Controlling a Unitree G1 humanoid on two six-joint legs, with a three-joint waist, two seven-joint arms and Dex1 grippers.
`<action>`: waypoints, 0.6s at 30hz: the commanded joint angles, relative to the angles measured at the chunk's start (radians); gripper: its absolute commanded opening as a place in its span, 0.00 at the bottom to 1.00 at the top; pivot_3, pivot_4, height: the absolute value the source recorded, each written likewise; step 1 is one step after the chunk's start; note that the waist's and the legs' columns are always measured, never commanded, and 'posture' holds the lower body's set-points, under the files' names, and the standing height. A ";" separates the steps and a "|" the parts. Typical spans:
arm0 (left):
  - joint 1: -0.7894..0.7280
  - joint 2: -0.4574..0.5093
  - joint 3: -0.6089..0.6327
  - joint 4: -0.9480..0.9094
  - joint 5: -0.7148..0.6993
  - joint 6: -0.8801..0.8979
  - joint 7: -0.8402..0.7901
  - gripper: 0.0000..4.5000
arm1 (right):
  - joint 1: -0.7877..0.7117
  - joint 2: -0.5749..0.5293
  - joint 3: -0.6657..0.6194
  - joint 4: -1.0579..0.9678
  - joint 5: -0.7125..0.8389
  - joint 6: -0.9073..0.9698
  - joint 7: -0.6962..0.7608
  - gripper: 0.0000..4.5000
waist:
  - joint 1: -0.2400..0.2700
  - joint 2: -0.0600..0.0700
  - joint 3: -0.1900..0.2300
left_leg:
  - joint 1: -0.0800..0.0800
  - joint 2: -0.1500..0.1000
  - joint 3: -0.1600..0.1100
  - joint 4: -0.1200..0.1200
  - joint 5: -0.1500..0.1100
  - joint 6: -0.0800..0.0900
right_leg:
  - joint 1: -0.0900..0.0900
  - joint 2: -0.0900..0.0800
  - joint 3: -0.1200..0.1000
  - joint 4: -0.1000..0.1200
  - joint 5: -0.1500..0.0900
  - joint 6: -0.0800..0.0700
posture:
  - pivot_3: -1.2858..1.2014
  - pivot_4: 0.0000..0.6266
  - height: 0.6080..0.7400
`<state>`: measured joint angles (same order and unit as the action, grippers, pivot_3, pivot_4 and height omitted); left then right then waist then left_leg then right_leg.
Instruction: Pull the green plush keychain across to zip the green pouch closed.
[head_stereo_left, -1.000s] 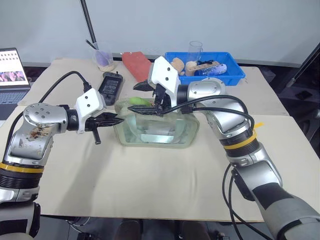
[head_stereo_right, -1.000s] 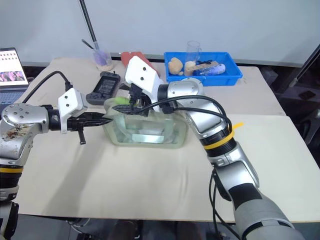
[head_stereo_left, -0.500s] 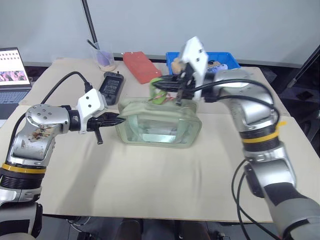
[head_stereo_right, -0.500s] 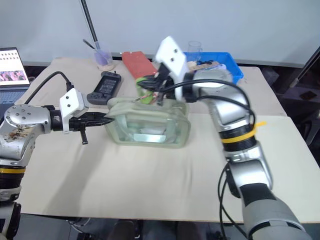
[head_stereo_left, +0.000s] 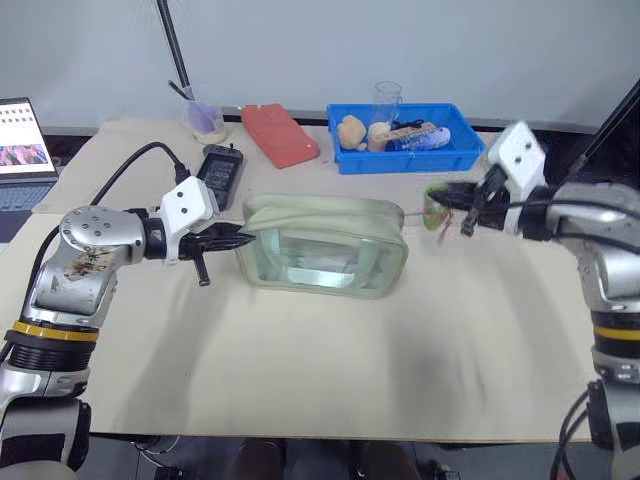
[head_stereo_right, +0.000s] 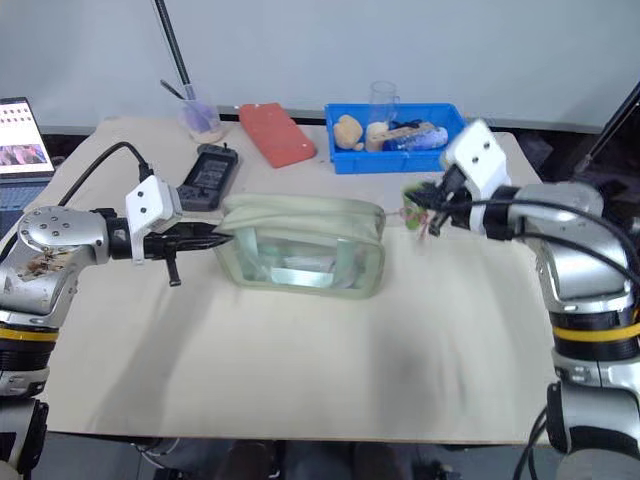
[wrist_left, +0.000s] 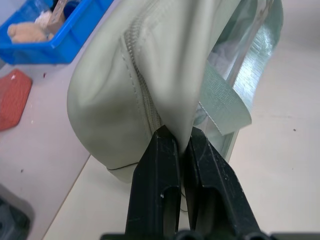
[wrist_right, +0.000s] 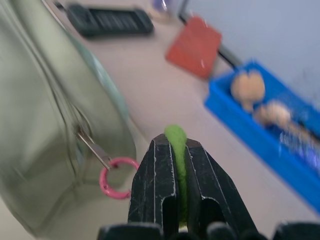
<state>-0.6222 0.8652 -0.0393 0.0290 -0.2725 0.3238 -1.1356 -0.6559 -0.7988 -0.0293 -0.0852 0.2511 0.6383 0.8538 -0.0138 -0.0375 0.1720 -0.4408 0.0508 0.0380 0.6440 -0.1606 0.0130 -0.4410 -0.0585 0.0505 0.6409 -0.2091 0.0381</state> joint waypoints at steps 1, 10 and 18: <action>-0.031 0.012 0.007 0.042 0.031 -0.021 0.001 0.00 | 0.101 0.062 -0.004 0.001 -0.019 -0.019 -0.076 0.01 | -0.003 0.000 0.000 | 0.000 0.000 0.000 0.000 0.000 0.000 | 0.000 0.000 0.000 0.000 0.000 0.000 | 0.52 0.24 1.00; -0.053 -0.001 -0.006 0.064 0.041 -0.035 -0.011 0.00 | 0.187 0.274 0.094 -0.010 -0.030 -0.017 -0.178 0.01 | -0.007 0.000 0.000 | 0.001 0.000 0.000 0.000 0.000 0.000 | 0.001 0.001 0.001 0.001 0.000 0.000 | 0.52 0.24 1.00; -0.044 0.019 0.056 0.047 -0.021 0.022 -0.034 0.35 | 0.065 0.153 0.021 0.035 -0.006 -0.064 -0.068 0.41 | -0.004 0.000 0.000 | 0.001 0.000 0.000 0.000 0.000 0.000 | 0.000 0.001 0.001 0.001 0.000 0.001 | 0.52 0.24 1.00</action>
<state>-0.6590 0.8600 -0.0340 0.0941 -0.2645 0.3285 -1.1622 -0.5550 -0.6076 0.0477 -0.0369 0.2212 0.6071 0.7463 -0.0177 -0.0374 0.1721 -0.4400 0.0510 0.0379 0.6441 -0.1606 0.0131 -0.4408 -0.0577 0.0513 0.6417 -0.2093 0.0386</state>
